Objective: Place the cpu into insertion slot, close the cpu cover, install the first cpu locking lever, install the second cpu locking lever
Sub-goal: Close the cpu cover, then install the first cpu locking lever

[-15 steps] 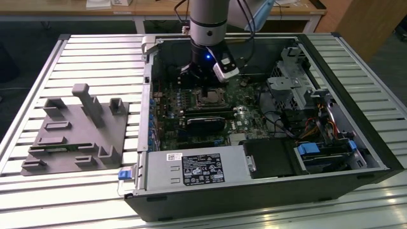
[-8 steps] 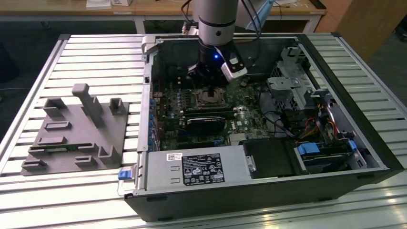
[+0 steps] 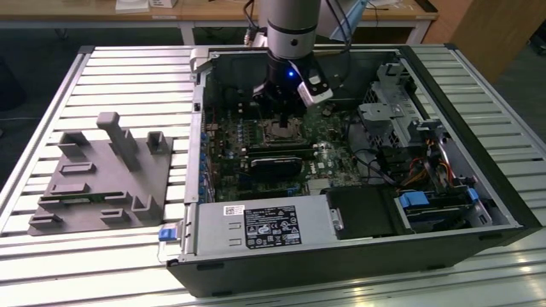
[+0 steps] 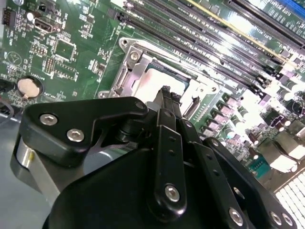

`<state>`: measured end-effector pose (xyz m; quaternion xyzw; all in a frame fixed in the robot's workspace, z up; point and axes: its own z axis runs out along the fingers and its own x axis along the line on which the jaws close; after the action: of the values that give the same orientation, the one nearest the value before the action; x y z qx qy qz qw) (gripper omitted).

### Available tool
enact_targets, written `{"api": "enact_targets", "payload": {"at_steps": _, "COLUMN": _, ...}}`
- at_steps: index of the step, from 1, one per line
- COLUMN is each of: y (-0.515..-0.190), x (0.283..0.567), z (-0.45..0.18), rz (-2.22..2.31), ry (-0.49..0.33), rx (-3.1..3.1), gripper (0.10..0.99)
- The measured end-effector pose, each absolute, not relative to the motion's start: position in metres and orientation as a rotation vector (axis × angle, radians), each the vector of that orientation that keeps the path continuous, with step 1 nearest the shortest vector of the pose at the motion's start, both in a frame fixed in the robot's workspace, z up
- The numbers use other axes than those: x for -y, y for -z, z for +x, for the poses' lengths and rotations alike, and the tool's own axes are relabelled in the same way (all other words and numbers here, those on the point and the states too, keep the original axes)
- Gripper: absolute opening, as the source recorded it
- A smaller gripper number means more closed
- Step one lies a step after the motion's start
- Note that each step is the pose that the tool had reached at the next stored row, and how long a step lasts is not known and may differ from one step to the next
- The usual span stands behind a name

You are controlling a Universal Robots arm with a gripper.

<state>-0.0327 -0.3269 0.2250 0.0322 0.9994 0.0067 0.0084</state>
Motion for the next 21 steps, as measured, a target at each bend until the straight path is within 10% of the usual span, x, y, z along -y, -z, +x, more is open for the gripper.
{"api": "enact_targets", "payload": {"at_steps": 21, "y": -0.2345, "x": 0.3269, "z": -0.0327, "rz": 0.101, "ry": -0.037, "rx": -3.123, "gripper": 0.106}}
